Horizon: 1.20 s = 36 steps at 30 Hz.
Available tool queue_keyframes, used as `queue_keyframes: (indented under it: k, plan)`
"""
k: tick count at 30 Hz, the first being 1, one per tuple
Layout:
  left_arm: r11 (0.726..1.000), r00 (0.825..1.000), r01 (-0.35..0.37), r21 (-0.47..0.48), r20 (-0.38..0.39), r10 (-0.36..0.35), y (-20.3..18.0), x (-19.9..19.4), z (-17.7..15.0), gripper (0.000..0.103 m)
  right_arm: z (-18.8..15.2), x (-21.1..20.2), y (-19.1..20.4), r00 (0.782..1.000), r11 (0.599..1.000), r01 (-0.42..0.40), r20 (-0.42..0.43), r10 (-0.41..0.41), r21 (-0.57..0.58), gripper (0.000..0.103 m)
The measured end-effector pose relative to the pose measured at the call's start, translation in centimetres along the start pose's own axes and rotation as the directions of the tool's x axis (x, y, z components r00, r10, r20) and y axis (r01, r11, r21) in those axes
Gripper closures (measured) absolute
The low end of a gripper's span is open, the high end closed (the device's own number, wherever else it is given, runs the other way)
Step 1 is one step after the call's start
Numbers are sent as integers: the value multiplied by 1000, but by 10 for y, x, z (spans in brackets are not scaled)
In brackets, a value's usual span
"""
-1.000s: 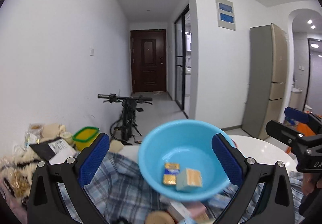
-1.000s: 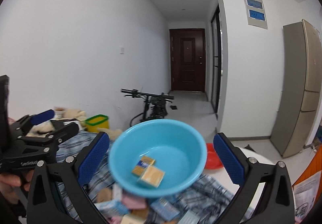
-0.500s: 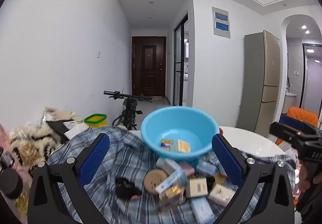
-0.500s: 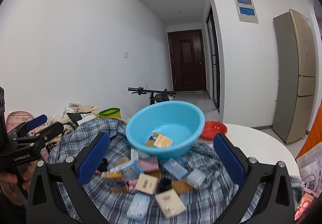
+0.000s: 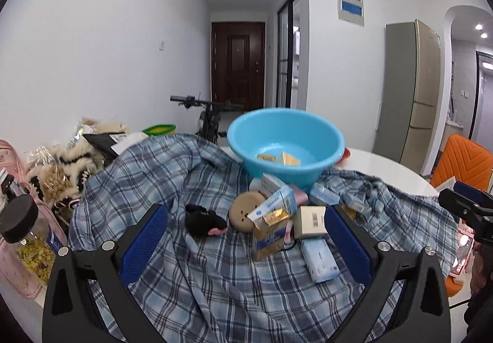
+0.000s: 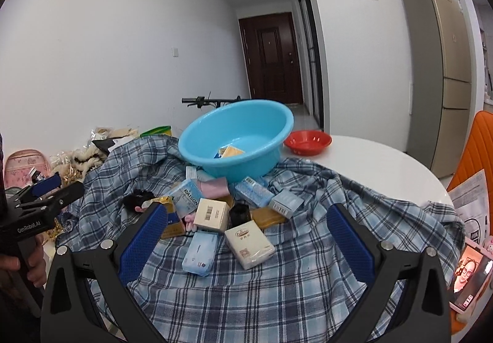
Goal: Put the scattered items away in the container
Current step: 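Withdraw both grippers from the basin back over the pile of boxes, then grasp the gold-wrapped box with the left gripper while the right gripper grasps the white Saizeriya packet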
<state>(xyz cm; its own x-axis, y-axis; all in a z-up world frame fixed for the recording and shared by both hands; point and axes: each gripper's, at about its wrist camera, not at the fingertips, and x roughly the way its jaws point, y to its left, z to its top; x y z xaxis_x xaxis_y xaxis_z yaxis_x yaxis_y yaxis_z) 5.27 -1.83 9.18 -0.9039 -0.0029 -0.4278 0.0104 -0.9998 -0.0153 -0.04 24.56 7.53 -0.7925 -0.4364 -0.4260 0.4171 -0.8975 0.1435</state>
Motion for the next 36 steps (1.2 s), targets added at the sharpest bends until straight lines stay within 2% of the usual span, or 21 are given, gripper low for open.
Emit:
queue_keyframes:
  k: [2, 5, 8, 10, 16, 26, 29, 36]
  plan:
    - [1000, 999, -5, 25, -33, 6, -4, 6, -1, 0, 2, 9, 0, 998, 1000, -24, -65, 24, -3, 0]
    - [997, 994, -24, 74, -100, 32, -9, 17, -6, 0, -2, 28, -2, 977, 998, -57, -204, 57, 6, 0]
    - [998, 979, -8, 55, -202, 19, -7, 32, -13, 0, -10, 43, -3, 951, 997, -78, -297, 81, 23, 0]
    - [999, 972, 22, 34, -236, -13, -5, 39, -19, 0, -15, 49, -2, 941, 997, -77, -327, 80, 22, 0]
    - [999, 957, 23, 45, -290, -9, -8, 50, -32, 0, -24, 53, -2, 936, 998, -60, -348, 58, 7, 0]
    - [999, 961, -5, 45, -277, 17, -9, 62, -31, 0, -25, 64, -1, 939, 1000, -28, -345, 22, -12, 0]
    - [999, 959, -36, 37, -279, 45, -12, 75, -36, 0, -27, 67, 3, 944, 999, -8, -330, -6, -41, 0]
    - [997, 957, -62, 42, -280, 72, -27, 109, -40, 0, -36, 79, 3, 938, 999, 4, -345, -19, -44, 0]
